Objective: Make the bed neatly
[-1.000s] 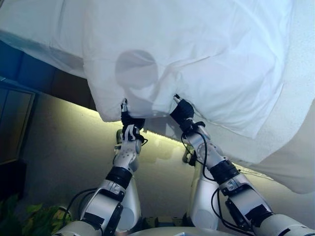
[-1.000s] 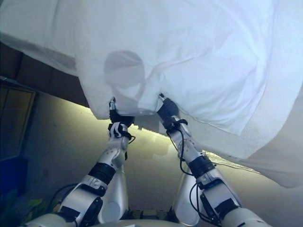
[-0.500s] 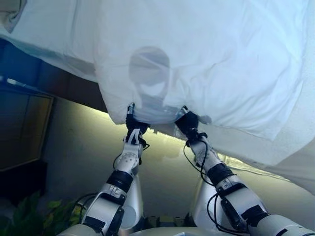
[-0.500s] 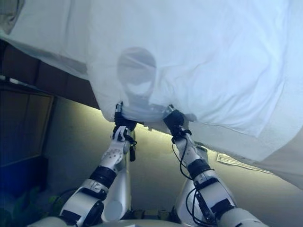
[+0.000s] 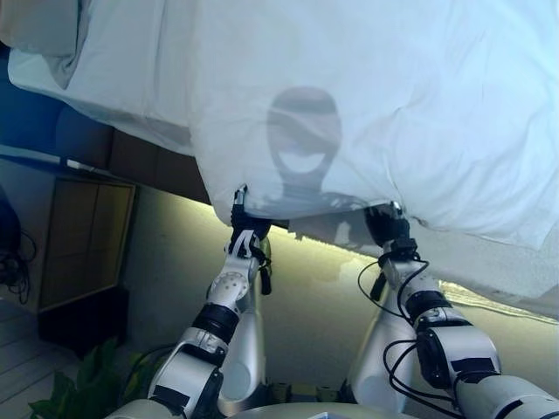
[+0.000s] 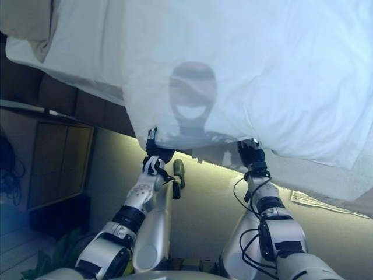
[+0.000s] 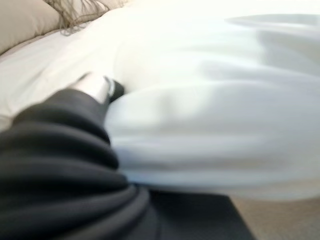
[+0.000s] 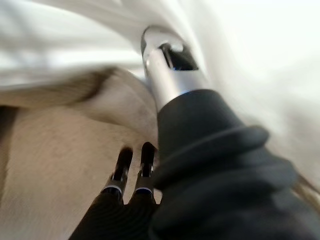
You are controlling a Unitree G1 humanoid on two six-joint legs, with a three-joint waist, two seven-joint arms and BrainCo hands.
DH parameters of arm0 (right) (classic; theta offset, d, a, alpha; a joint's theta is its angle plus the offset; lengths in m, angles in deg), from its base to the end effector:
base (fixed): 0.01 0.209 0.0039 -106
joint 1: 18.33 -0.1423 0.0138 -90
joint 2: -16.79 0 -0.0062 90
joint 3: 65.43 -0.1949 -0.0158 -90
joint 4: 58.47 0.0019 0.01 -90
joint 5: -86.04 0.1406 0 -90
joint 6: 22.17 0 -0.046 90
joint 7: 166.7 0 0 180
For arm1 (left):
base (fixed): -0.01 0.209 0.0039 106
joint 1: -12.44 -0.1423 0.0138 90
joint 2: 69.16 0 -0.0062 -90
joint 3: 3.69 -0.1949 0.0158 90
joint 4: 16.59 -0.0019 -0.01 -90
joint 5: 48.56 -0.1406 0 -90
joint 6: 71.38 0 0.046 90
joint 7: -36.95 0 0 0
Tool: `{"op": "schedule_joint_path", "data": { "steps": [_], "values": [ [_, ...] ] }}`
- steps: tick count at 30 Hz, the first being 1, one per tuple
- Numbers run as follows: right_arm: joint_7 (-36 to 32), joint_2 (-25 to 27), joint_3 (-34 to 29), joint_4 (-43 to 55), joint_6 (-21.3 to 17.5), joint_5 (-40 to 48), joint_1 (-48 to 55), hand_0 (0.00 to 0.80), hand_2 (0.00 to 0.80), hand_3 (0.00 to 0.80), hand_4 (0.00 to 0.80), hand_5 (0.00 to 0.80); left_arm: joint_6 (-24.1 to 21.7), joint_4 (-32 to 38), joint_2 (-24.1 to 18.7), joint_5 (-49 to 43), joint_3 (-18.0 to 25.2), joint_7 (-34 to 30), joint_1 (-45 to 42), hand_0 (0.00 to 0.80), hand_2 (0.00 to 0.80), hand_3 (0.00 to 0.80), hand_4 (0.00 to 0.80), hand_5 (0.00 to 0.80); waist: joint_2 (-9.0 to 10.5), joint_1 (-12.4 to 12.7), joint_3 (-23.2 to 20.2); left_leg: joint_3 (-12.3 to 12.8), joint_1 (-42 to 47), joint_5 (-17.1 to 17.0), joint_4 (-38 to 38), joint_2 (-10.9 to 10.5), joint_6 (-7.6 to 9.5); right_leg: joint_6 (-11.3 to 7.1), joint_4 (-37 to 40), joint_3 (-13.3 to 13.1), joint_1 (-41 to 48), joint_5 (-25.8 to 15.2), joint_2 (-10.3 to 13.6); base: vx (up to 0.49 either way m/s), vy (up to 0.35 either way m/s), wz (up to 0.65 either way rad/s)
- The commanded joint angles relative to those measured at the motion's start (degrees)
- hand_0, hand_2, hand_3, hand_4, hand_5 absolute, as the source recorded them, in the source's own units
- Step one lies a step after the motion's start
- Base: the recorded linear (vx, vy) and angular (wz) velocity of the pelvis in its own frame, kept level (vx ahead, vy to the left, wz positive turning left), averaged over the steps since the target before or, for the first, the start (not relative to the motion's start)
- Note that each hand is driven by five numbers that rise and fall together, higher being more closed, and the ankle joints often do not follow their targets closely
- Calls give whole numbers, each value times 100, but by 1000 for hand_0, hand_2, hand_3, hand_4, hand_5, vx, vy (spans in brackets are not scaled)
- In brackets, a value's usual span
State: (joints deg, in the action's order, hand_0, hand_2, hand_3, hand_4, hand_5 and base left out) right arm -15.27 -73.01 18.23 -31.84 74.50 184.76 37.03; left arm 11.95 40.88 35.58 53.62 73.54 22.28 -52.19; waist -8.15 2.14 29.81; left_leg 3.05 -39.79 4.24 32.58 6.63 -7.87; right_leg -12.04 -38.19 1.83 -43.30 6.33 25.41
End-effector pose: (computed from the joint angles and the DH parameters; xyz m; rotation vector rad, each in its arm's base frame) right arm 0.2943 -0.2221 0.0018 1.5397 -0.0668 -0.0282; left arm 0.2819 0.0961 0.0257 -1.6280 0.0626 -0.1948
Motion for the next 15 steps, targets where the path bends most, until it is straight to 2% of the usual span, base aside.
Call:
{"op": "schedule_joint_path", "data": {
  "steps": [1,7,15],
  "values": [
    [-278,983,-1114,-247,-232,1313,61,0,0,0,0,0,-275,510,-499,437,1095,-477,-42,800,800,800,800,800,-488,-170,-105,-236,-65,-620,-339,109,-99,-153,281,-258,-57,-600,205,7,81,-2],
    [-497,1272,-1320,-253,-277,1409,-31,0,0,0,0,0,-163,715,-505,485,1131,-488,-252,800,800,800,800,800,-621,-188,-34,-186,-72,-644,-357,65,-123,-150,236,-326,-138,-575,227,-3,47,-5],
    [-810,1704,-1696,-262,-137,1427,44,0,0,0,0,0,-69,720,-567,547,1193,-515,-355,800,800,800,800,800,-610,-225,-3,-171,-40,-671,-411,95,-160,-163,298,-338,-101,-594,217,0,0,0]
  ]
}}
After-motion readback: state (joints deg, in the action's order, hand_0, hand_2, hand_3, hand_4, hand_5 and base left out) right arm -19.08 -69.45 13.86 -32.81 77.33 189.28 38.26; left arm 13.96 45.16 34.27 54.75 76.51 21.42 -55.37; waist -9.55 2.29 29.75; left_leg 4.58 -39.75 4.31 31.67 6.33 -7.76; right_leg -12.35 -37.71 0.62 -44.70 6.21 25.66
